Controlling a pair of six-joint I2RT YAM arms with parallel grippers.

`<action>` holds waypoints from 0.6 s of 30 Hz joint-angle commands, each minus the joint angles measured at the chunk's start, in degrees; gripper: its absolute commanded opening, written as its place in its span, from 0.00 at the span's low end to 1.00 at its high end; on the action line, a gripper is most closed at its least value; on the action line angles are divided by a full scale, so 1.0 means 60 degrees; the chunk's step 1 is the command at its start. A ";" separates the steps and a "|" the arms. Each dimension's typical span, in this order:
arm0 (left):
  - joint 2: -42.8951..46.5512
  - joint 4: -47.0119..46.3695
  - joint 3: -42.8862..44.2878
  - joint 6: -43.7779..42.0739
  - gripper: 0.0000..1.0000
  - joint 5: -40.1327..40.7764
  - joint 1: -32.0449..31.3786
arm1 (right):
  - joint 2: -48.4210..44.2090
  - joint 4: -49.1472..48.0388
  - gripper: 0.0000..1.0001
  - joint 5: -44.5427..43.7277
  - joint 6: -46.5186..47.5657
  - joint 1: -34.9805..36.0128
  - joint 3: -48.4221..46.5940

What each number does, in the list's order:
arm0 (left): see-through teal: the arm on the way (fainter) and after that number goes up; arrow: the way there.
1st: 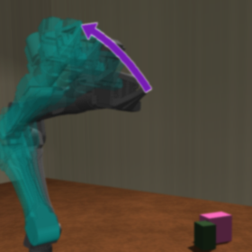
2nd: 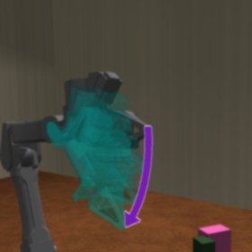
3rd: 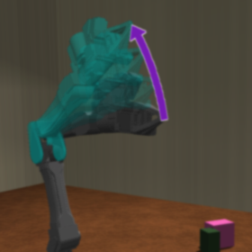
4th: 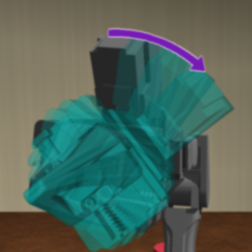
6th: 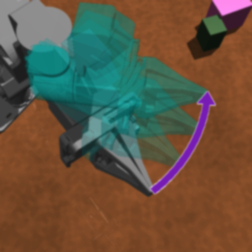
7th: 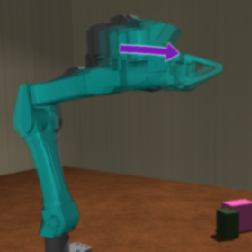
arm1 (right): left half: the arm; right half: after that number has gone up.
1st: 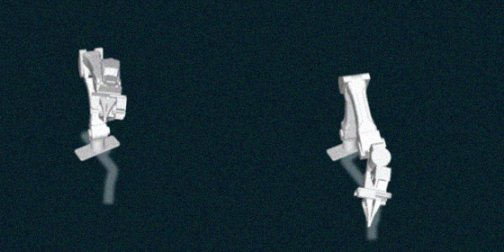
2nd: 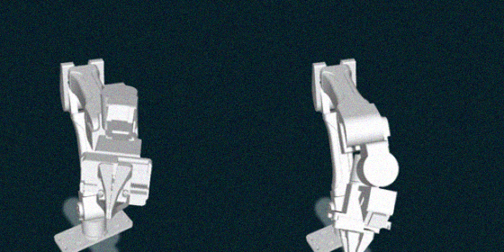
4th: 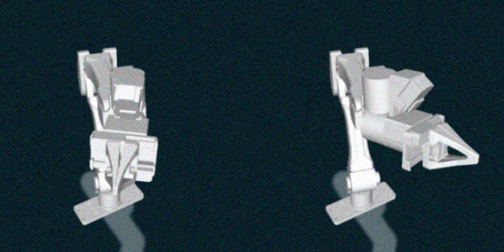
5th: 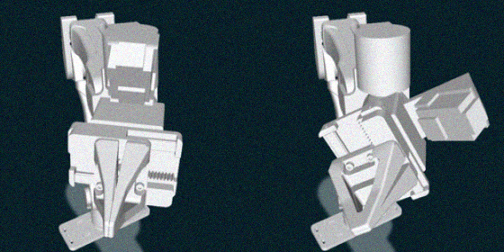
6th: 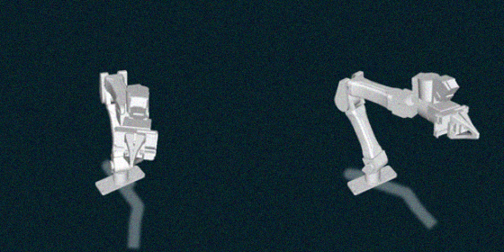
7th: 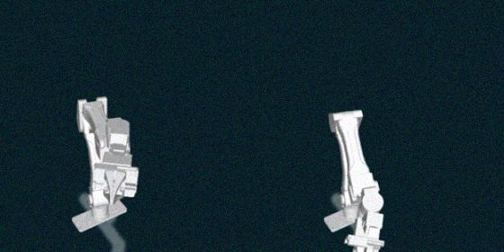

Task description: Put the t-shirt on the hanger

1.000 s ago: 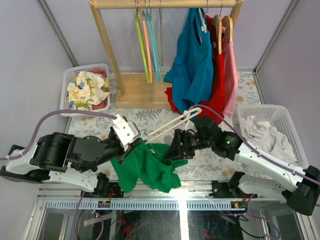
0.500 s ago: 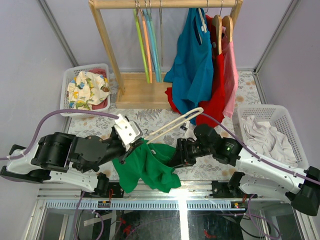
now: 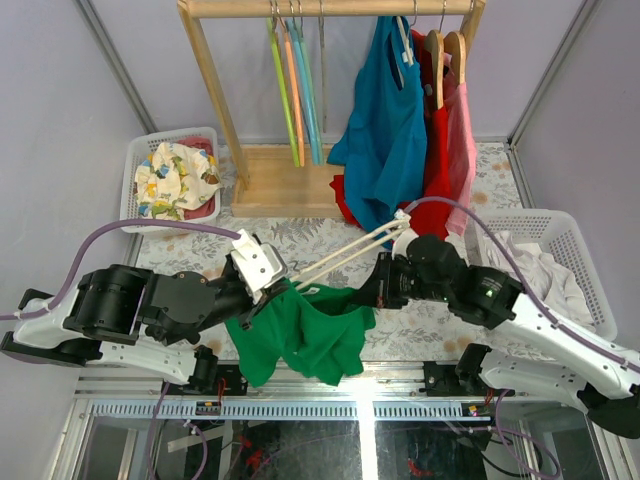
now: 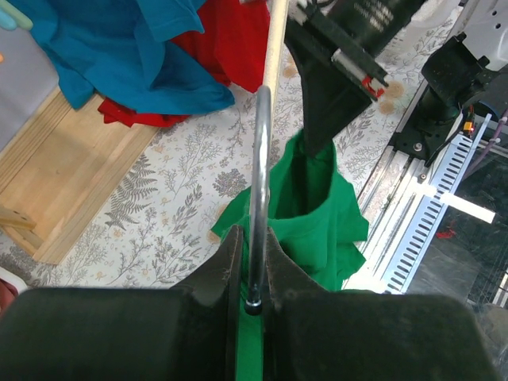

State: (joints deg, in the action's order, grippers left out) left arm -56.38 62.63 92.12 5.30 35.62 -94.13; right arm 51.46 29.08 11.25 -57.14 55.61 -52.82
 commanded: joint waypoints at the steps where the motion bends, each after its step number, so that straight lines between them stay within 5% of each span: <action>1: 0.0003 -0.0470 0.0019 0.0145 0.00 -0.0208 -0.0039 | 0.0077 0.1479 0.00 -0.2087 0.1118 0.0048 -0.1479; 18: -0.0159 -0.0398 -0.0267 0.0315 0.00 -0.0624 -0.0034 | 0.0257 0.5115 0.00 -0.6279 0.2701 0.0034 -0.5244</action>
State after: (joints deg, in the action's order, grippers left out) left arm -56.86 62.59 91.13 6.37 32.95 -94.13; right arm 53.04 54.81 -16.91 -43.94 55.72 -79.02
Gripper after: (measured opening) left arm 0.039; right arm 0.011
